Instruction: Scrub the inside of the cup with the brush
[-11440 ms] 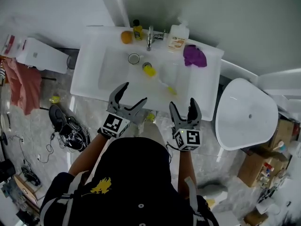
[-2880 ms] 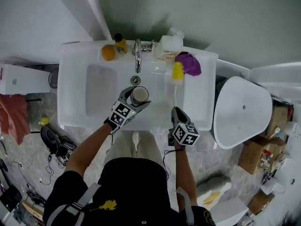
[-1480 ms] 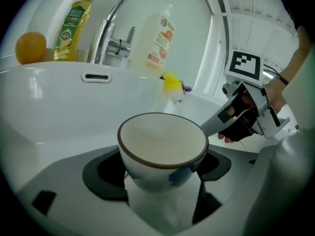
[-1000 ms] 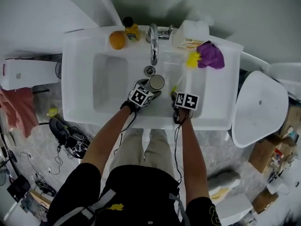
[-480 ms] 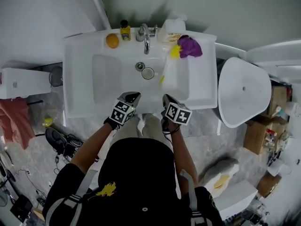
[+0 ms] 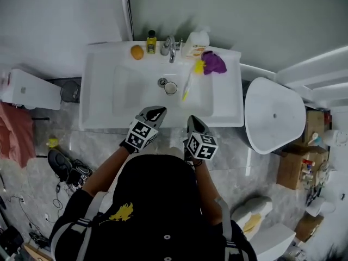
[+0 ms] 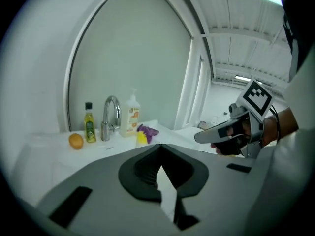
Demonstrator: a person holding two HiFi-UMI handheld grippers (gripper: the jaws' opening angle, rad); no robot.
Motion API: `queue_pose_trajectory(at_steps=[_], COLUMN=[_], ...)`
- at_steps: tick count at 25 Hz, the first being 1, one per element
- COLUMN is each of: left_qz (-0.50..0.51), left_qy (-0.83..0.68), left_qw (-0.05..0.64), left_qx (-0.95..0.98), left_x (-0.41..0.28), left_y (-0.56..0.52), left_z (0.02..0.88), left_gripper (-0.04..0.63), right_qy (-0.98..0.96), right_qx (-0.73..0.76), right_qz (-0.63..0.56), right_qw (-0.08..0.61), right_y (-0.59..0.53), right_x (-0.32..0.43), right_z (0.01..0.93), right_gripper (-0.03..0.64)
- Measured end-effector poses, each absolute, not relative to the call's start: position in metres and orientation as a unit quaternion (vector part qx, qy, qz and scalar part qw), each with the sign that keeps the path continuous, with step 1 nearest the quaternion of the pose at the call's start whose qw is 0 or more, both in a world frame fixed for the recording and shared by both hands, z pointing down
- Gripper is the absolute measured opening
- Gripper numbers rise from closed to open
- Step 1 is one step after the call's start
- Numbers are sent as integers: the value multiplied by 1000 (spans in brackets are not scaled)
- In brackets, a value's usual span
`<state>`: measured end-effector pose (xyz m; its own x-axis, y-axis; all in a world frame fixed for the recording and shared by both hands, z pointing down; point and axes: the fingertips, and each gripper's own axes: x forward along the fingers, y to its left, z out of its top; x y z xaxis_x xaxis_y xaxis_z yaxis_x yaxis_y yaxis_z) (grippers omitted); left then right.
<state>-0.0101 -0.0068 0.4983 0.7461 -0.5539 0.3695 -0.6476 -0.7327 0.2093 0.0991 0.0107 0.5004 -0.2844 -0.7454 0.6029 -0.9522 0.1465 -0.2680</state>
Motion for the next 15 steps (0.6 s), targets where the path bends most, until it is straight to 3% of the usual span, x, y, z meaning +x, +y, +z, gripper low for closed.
queue_pose_trajectory(at_steps=[4, 15], left_qz=[116, 107], left_qy=[-379, -515], left_qw=[129, 132], left_qx=[909, 840], left_x=[-24, -16], left_y=[20, 163], left_z=[462, 419], left_gripper=[17, 17], right_qy=[-758, -791], right_qx=[562, 531], right_qz=[283, 282], right_qw=[171, 113], right_y=[49, 167], right_x=[108, 151], right_z=[480, 421], right_gripper=[26, 26])
